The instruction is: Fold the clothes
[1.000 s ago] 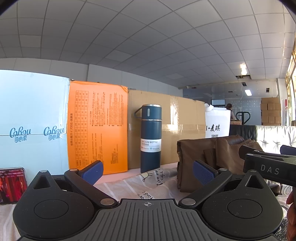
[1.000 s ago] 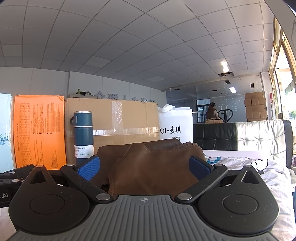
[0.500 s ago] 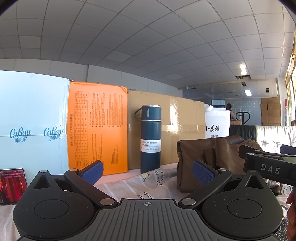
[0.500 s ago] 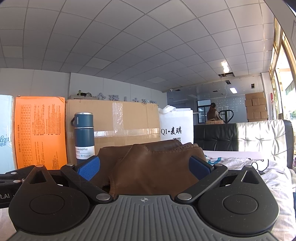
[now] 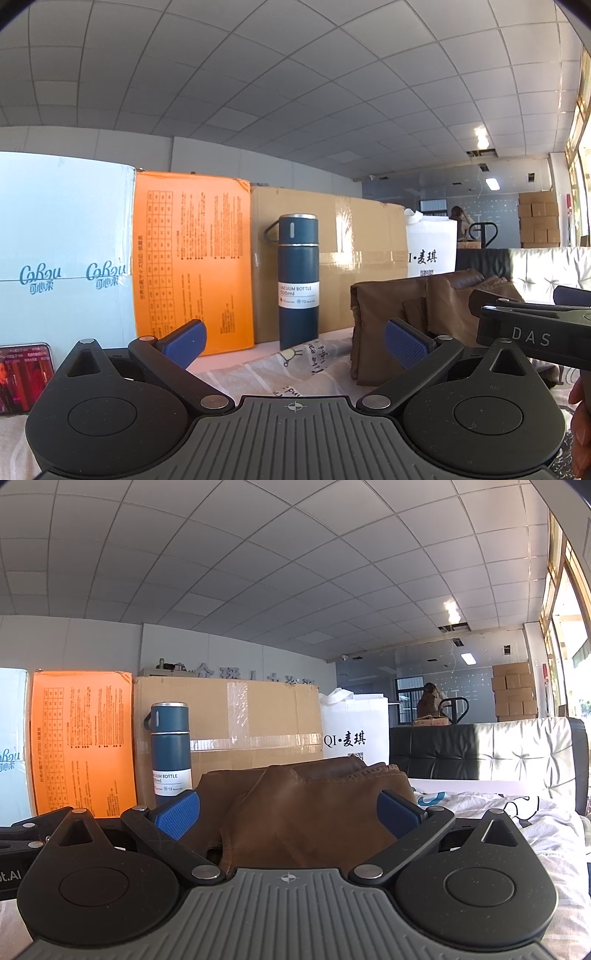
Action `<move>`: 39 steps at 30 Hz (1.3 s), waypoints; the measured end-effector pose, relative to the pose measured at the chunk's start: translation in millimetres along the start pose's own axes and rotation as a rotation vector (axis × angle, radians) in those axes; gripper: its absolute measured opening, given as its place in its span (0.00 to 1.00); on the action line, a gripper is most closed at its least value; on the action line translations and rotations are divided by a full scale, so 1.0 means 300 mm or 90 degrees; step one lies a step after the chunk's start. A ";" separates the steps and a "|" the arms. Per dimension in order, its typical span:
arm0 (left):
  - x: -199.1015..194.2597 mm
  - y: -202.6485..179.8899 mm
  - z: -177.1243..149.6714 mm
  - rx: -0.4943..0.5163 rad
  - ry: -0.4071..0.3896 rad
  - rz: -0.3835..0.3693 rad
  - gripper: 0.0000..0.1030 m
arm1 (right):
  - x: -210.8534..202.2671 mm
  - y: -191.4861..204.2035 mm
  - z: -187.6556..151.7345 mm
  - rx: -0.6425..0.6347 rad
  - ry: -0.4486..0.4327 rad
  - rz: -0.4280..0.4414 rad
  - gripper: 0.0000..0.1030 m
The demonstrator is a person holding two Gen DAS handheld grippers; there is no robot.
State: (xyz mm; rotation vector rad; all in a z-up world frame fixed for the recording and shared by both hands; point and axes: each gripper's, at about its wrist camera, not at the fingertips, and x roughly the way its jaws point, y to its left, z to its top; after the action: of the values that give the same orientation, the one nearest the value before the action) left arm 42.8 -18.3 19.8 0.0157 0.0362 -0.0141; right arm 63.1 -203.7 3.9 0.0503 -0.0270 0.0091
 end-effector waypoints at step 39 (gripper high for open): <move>-0.003 -0.005 0.000 0.004 -0.003 0.002 1.00 | 0.003 0.000 0.002 0.001 0.005 0.007 1.00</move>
State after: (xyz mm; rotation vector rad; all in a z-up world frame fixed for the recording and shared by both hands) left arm 42.0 -19.8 19.8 0.0218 0.0307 -0.0105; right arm 63.9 -203.7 4.4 0.0515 -0.0202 0.0207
